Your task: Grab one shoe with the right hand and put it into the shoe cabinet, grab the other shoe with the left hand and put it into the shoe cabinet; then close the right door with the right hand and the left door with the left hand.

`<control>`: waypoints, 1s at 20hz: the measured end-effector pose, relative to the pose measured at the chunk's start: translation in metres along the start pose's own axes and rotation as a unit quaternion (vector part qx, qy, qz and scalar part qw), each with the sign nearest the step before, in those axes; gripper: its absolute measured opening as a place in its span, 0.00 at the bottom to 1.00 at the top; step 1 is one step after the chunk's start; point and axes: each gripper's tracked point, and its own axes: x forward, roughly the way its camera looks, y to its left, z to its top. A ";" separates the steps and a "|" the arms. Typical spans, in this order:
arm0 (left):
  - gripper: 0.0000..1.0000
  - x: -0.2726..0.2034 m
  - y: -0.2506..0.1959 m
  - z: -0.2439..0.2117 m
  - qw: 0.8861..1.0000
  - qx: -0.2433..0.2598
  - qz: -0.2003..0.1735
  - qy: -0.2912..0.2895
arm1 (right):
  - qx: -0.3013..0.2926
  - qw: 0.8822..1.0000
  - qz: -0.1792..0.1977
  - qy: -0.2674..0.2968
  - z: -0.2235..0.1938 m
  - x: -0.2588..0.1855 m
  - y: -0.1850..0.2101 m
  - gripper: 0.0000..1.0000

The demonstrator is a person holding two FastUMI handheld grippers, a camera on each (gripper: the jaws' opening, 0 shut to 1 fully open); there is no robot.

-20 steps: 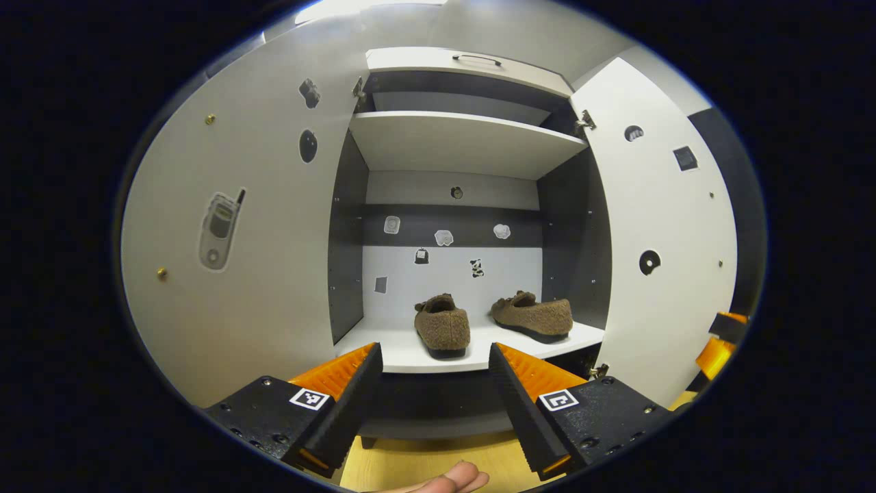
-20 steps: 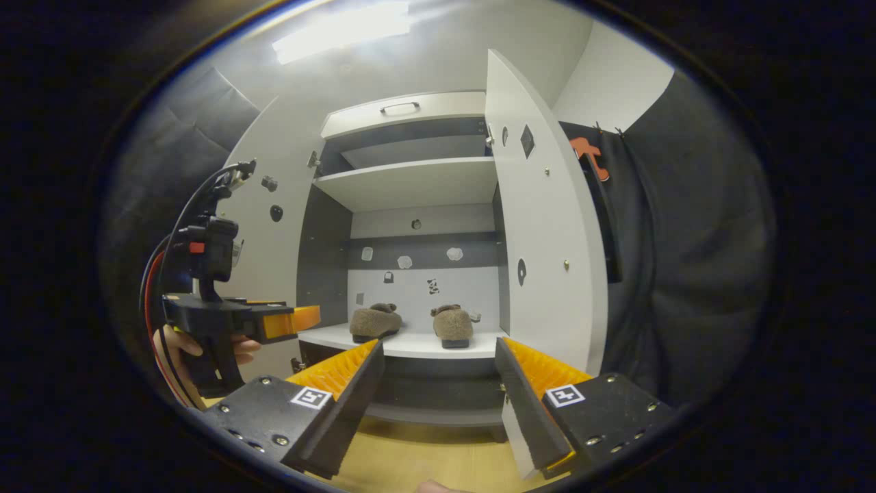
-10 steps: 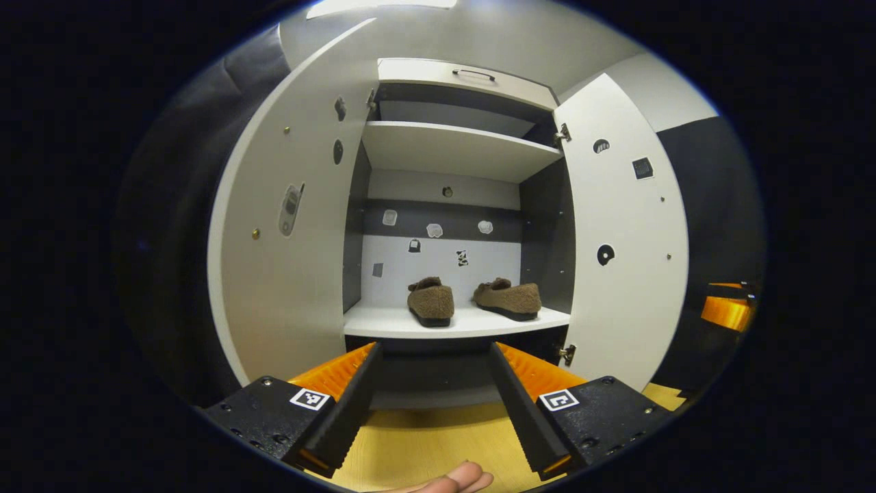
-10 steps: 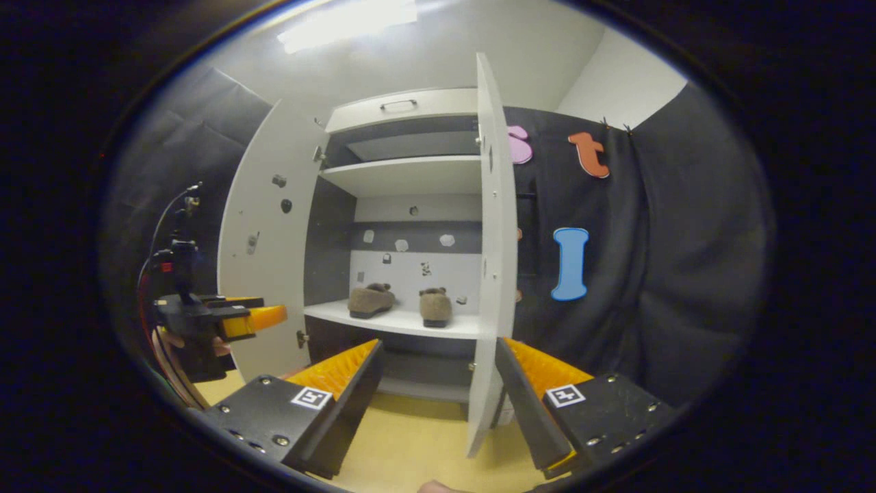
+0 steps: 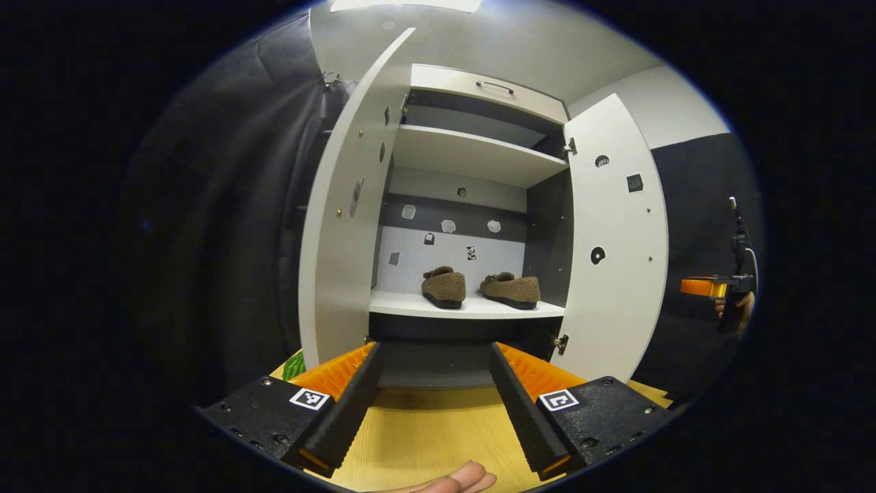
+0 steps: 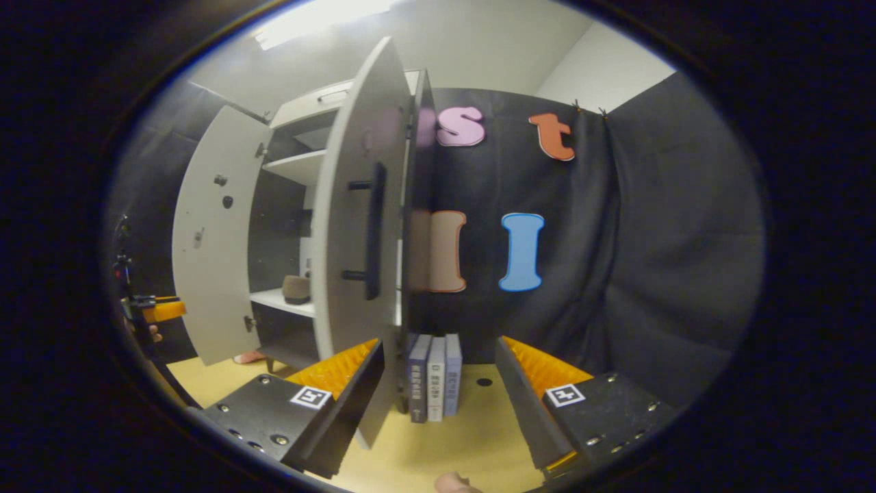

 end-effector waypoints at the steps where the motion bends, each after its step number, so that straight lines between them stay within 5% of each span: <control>1: 0.95 -0.005 0.000 0.004 1.000 -0.002 -0.003 -0.004 | 0.006 1.000 -0.007 -0.003 0.001 0.008 -0.021 0.98; 7: 0.95 -0.018 0.001 0.008 1.000 -0.012 -0.009 -0.008 | 0.061 0.998 -0.035 0.006 0.006 0.055 -0.078 0.99; 18: 0.96 -0.024 -0.007 -0.002 1.000 -0.005 -0.027 0.005 | 0.039 0.995 0.092 -0.021 0.058 0.077 0.059 0.98; 20: 0.96 -0.025 -0.003 -0.003 1.000 -0.006 -0.024 0.004 | 0.020 0.996 0.079 -0.032 0.068 0.078 0.064 0.94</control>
